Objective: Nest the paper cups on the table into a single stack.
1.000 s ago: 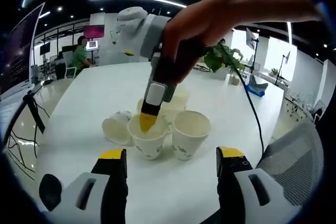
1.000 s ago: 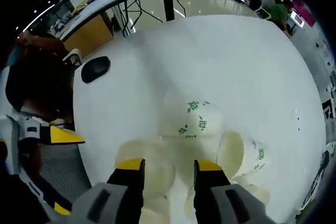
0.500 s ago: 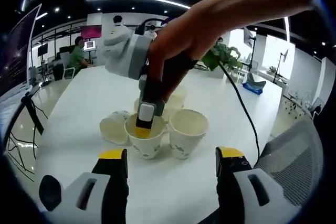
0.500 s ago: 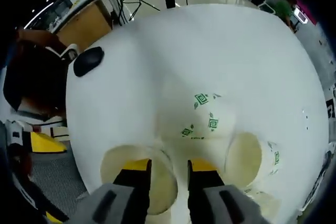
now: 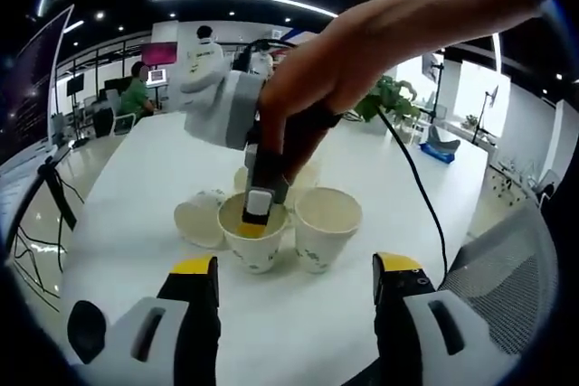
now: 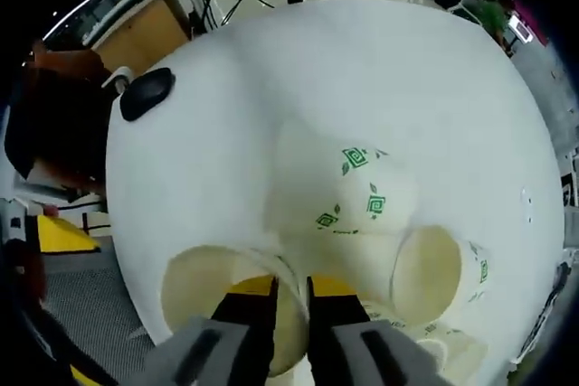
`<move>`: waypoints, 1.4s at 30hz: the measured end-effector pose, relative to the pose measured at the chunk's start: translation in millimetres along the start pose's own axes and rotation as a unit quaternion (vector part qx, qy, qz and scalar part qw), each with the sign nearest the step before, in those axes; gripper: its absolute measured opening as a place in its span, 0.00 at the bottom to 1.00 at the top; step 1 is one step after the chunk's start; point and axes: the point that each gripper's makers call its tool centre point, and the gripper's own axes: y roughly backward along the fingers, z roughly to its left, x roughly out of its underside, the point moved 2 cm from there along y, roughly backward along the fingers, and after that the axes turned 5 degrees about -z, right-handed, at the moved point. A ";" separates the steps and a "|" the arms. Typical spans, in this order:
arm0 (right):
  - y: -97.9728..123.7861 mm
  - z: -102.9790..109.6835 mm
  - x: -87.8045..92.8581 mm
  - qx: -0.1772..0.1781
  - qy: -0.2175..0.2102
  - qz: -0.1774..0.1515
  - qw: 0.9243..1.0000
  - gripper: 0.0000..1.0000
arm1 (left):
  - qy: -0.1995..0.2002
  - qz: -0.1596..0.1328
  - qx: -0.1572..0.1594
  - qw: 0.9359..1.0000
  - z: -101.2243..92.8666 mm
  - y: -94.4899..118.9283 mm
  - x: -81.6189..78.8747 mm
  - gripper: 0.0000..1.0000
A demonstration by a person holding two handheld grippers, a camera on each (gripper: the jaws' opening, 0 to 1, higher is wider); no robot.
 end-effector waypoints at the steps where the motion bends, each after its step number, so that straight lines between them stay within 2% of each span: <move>1: -0.4 -1.3 -1.0 0.003 -0.001 -0.003 1.000 0.01 | 0.000 0.000 0.000 1.000 0.1 -0.3 0.2 0.68; 18: 12.0 0.4 3.8 0.001 -0.021 -0.017 1.000 0.00 | -0.004 0.005 0.005 1.000 -2.1 -2.7 3.3 0.66; 27: 19.2 -1.7 -2.9 0.005 -0.034 -0.030 0.999 0.00 | -0.008 0.004 0.004 1.000 -2.9 -1.8 3.2 0.66; 37: 50.9 -3.2 -8.9 0.014 -0.043 -0.045 0.998 0.00 | -0.009 0.003 0.008 1.000 -3.2 -2.6 4.0 0.66; 42: 67.1 -2.4 -5.9 0.019 -0.039 -0.048 0.998 0.00 | -0.010 0.001 0.008 1.000 -2.6 -3.5 4.5 0.66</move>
